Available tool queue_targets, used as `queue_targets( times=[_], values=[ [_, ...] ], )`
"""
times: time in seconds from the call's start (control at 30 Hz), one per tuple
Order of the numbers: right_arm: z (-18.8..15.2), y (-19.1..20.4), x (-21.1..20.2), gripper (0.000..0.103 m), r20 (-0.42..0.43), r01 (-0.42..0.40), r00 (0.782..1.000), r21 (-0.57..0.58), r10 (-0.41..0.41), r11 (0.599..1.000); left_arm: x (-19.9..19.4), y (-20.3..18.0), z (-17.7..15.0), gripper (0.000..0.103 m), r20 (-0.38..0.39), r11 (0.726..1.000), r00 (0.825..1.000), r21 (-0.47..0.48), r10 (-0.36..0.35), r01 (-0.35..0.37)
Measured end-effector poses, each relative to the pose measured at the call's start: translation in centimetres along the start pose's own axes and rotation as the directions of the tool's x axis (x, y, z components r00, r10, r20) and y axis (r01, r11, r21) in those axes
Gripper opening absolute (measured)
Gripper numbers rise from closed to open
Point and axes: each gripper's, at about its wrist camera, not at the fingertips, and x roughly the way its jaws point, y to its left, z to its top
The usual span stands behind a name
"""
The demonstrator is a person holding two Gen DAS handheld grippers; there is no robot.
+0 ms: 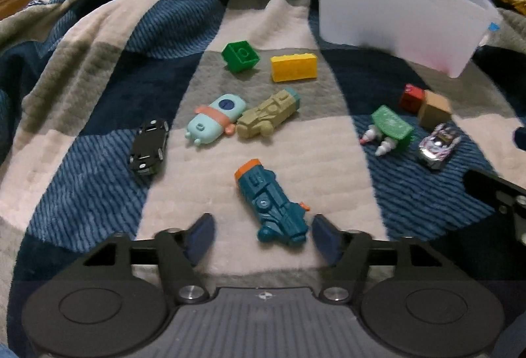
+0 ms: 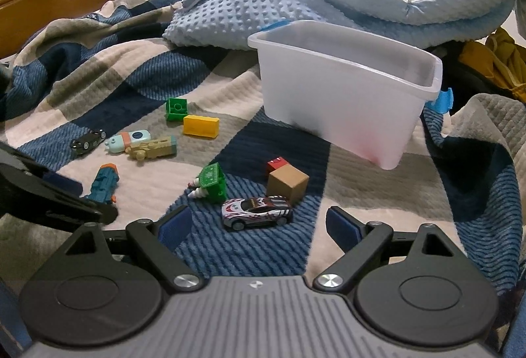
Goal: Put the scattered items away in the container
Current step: 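Grasp the teal toy gun with left tool while right tool grasps the silver race car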
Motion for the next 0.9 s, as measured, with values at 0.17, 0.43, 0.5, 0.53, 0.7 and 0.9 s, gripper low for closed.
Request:
queue_targets(
  times=[0.17,0.43,0.5,0.53,0.7,0.9],
  values=[
    [-0.1,0.0,0.1,0.091,-0.002,0.004,1.0,0.004,-0.004,1.0,0.6,0.1,0.1,0.088,-0.012,0.999,0.999,-0.036,0.033,-0.034],
    [-0.4,0.1,0.7,0.091,-0.02,0.004,1.0,0.002,-0.004,1.0,0.7,0.3,-0.1,0.093,0.03,0.994,0.998,-0.1,0.053,-0.05],
    [-0.1,0.1,1.1,0.091,-0.027,0.0,1.0,0.001,0.0,1.0,0.6,-0.2,0.1,0.087,0.039,0.995,0.997,-0.083,0.061,-0.057],
    [0.1,0.1,1.5,0.091,-0.032,-0.003,0.999,0.007,0.004,1.0,0.7,-0.3,0.3,0.085,0.039,0.995,0.998,-0.084,0.058,-0.054],
    [0.7,-0.2,4.0,0.088,-0.071,-0.014,0.997,0.076,0.019,0.997,0.7,-0.7,1.0,0.057,0.045,0.994,0.999,-0.11,0.013,-0.008],
    [0.4,-0.2,7.1,0.084,-0.115,-0.004,0.993,0.077,0.013,0.997,0.6,-1.2,0.9,0.044,0.067,0.998,0.998,-0.057,0.005,-0.001]
  ],
)
